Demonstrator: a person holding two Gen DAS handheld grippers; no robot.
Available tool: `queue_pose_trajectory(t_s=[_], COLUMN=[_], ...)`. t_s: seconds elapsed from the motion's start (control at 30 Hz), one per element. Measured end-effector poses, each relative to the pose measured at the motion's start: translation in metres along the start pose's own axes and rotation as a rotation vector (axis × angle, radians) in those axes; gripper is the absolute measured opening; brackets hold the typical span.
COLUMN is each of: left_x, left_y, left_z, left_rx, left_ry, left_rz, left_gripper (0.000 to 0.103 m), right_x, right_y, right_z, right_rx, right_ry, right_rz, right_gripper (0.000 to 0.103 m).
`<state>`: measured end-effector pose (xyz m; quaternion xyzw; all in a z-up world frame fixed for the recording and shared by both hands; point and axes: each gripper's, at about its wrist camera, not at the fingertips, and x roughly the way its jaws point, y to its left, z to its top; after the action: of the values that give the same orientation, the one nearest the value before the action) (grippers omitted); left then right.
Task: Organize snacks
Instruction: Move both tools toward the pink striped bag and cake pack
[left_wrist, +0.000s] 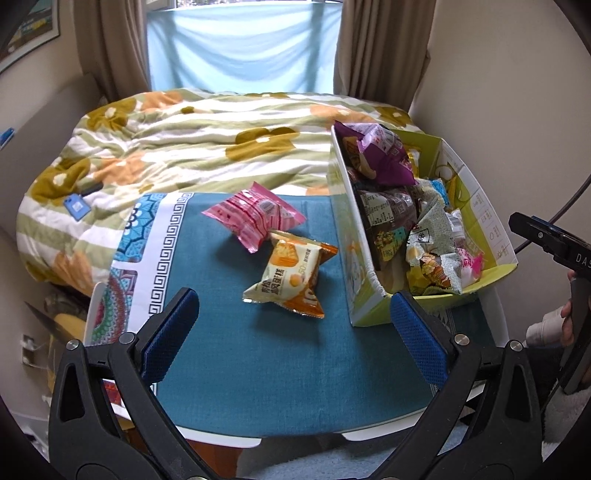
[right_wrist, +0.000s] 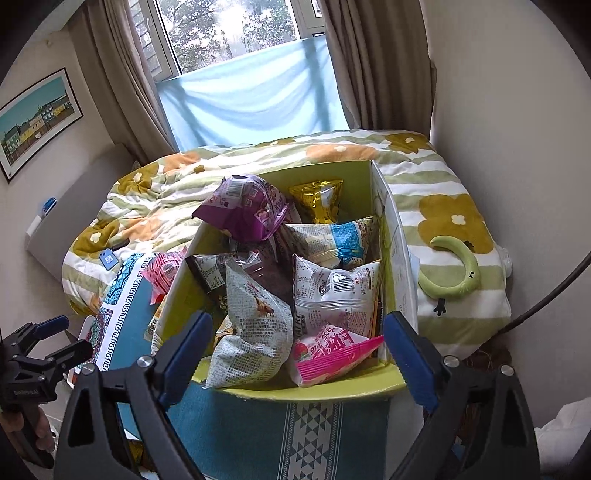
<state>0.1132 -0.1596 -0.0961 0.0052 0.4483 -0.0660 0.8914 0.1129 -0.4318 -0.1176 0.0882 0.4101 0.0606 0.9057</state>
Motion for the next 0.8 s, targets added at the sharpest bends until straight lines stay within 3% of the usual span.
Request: queue_pose_trajectory(t_s=[0.23, 0.5, 0.8], left_x=[-0.011, -0.005, 0.029], left_y=[0.040, 0.091, 0.142], left_z=[0.005, 0.042, 0.095], left_rx=[-0.021, 0.060, 0.212], left_ry=[-0.035, -0.070, -0.034], left_rz=[0.009, 0.022, -0.069], left_gripper=[0.102, 0.102, 0.102], right_x=[-0.014, -0.005, 0.029], right_y=[0.042, 0.108, 0.184], right_z=[0.005, 0.009, 0.014], right_rx=[-0.068, -0.067, -0.034], right_ry=[-0.036, -0.051, -0.027], right_rz=[0.030, 0.038, -0.068], right_gripper=[0.092, 0.092, 0.092])
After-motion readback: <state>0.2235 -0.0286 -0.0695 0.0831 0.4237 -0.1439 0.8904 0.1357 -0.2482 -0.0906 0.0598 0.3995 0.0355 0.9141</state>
